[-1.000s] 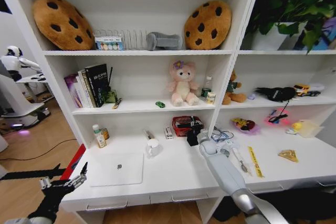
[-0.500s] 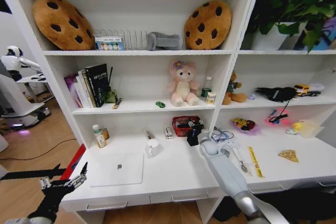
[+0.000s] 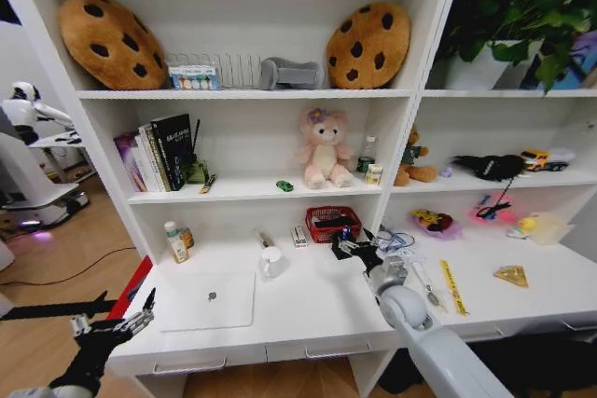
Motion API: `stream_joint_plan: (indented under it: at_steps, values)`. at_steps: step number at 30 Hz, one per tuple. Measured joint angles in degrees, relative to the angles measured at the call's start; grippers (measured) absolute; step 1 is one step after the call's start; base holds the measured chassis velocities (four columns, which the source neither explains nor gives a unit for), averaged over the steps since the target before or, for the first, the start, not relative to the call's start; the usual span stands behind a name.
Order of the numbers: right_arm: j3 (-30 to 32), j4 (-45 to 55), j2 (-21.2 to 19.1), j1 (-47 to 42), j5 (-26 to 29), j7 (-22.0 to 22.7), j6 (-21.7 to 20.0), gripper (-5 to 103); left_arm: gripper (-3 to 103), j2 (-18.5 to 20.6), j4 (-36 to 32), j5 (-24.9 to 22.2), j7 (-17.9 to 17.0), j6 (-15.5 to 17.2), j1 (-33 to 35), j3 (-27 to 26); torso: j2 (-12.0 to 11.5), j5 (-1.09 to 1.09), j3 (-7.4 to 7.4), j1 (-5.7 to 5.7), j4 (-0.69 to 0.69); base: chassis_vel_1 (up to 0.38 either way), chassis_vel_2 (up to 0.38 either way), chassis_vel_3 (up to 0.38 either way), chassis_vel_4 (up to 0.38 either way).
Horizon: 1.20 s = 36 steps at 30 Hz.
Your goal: Organize the objects on the table.
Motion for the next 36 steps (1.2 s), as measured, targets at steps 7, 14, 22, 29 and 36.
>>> stream_joint_plan:
  at_steps: [7, 14, 22, 29, 36]
  values:
    - [2.5, 1.3, 0.8, -5.9, -2.0, -1.2, 1.0, 100, 100, 0.0, 0.0, 0.0, 0.0, 0.0, 0.0, 0.0, 0.0, 0.0, 0.0, 0.0, 0.0, 0.0, 0.0, 0.0, 0.0]
    - [4.8, 0.3, 0.3, -8.1, 2.3, -4.6, -4.3, 100, 100, 0.0, 0.0, 0.0, 0.0, 0.0, 0.0, 0.0, 0.0, 0.01, 0.01, 0.0, 0.02, 0.0, 0.0, 0.0, 0.0]
    - [5.0, -5.3, -3.3, -1.3, 12.0, -7.4, -13.6, 100, 100, 0.0, 0.0, 0.0, 0.0, 0.0, 0.0, 0.0, 0.0, 0.0, 0.01, 0.01, 0.01, 0.0, 0.0, 0.0, 0.0]
    - [3.9, -10.6, -2.8, 1.2, 12.7, -7.3, -15.1, 100, 100, 0.0, 0.0, 0.0, 0.0, 0.0, 0.0, 0.0, 0.0, 0.0, 0.01, 0.01, 0.0, 0.0, 0.0, 0.0, 0.0]
    - [2.0, -16.5, -3.0, 5.6, 12.3, -8.3, -14.9, 100, 100, 0.0, 0.0, 0.0, 0.0, 0.0, 0.0, 0.0, 0.0, 0.0, 0.01, 0.01, 0.01, 0.0, 0.0, 0.0, 0.0]
